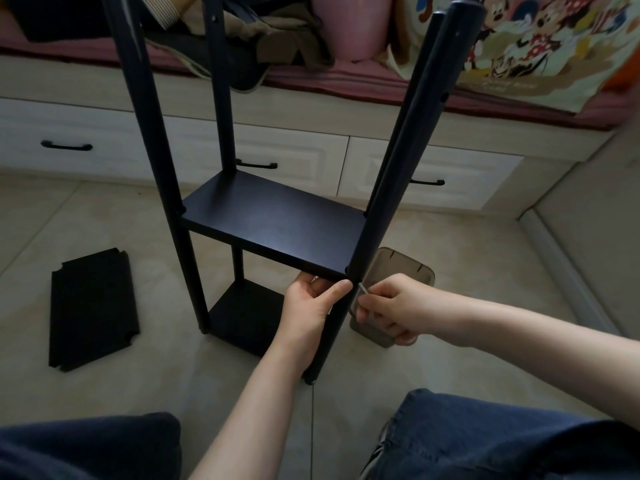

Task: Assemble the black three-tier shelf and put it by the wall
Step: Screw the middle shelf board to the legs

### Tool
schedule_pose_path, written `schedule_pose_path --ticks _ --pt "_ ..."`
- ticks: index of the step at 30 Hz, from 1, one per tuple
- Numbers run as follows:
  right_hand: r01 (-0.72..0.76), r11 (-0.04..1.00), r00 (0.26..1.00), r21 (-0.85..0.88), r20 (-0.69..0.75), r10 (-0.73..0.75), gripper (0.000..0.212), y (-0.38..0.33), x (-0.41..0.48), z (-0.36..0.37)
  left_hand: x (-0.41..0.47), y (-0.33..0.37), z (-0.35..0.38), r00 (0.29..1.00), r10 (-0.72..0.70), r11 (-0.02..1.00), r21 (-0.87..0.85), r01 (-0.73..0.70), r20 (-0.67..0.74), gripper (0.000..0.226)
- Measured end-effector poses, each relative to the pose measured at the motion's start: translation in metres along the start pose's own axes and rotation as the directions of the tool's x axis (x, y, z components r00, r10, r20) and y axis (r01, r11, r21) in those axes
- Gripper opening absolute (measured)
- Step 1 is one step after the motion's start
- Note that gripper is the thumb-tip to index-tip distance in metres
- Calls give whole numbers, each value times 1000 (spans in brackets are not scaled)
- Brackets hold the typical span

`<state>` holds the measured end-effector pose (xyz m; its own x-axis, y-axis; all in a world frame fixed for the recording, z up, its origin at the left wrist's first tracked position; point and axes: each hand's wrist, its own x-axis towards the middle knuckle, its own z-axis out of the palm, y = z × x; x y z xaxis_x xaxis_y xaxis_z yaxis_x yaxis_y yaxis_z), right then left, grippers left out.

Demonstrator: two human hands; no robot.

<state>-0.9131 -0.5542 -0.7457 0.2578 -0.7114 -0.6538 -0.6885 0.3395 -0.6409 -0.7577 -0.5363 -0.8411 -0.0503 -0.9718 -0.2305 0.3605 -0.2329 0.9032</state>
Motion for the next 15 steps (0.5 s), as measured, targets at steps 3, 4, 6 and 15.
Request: schedule_pose_path --ticks 3,4,6,15 --pt "-2 1000 1000 18 -6 2 37 0 0 -1 -1 2 1 1000 -5 1000 12 5 11 46" --pt "-4 1000 1000 21 -6 4 37 -1 -1 -1 -1 3 1 1000 -6 1000 16 6 12 45" --pt "-2 1000 1000 18 11 2 37 -6 2 0 -2 5 -3 1000 -1 1000 11 1 -9 45" --pt "-14 959 1000 285 25 7 29 -6 -3 -4 -4 6 1 1000 -11 1000 -12 11 4 36"
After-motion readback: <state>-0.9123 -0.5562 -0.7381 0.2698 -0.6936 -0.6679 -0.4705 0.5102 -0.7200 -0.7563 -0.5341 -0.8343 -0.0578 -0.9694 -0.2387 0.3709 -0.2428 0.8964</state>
